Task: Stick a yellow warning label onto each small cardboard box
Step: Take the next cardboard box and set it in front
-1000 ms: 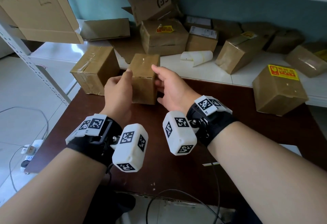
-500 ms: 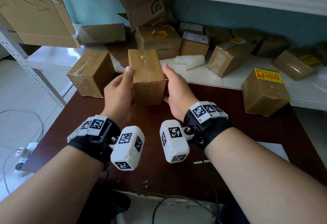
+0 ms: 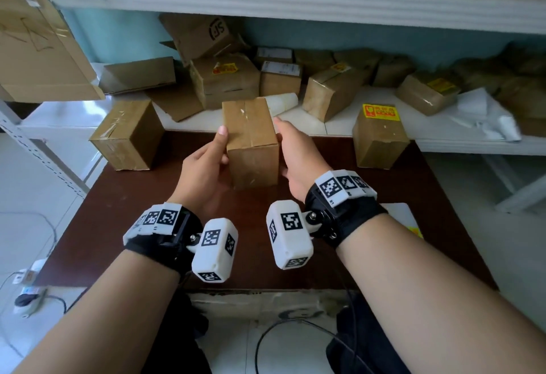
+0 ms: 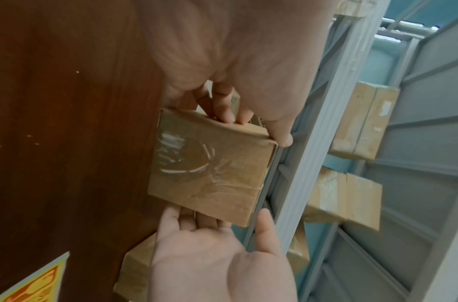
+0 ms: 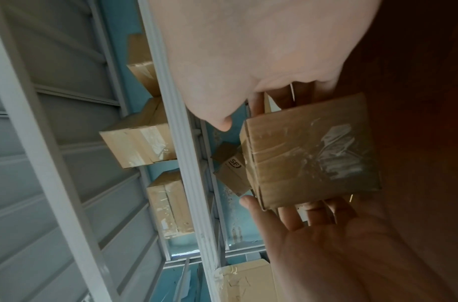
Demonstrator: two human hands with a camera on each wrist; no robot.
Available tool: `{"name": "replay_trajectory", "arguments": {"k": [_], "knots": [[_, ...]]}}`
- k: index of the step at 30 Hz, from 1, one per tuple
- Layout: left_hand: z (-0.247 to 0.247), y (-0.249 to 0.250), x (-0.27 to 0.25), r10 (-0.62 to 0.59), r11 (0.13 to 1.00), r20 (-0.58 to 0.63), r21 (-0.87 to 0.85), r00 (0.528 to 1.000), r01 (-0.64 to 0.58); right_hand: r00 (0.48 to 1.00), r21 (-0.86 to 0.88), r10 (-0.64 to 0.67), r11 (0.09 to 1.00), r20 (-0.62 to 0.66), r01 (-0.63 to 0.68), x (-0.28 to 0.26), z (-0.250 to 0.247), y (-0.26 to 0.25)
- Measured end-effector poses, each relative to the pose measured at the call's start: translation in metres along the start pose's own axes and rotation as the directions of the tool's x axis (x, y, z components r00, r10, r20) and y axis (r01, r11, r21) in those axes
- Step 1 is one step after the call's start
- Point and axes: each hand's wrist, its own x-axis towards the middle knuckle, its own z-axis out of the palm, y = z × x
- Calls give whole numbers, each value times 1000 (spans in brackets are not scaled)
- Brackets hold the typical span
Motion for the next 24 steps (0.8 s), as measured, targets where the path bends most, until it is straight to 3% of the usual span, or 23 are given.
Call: {"name": "replay_trajectory", "arguments": {"k": [4,9,12,15,19,24], "knots": [[10,-3,-31,-20,995,140,98,990,6,999,3,43,999,-3,-43,-25,-26,12],[17,-26,-61,-10,970,219,238,976,-43,991,18,26,999,128,-28,-63,-54,27],[18,-40,-58,-94,975,188,217,978,52,976,-6,54,998,213,-55,-64,-61,31],[18,-54,-42,-195,966,160,203,968,162,970,9,88,996,225,-92,-32,-66,45],[24,-72,-28,-284,938,88,235,955,257,960,-54,188,982,206,-181,-20,-67,58],[18,-61,-23,-307,937,134,218,942,274,990,-87,111,991,89,-103,-54,-77,18]]}}
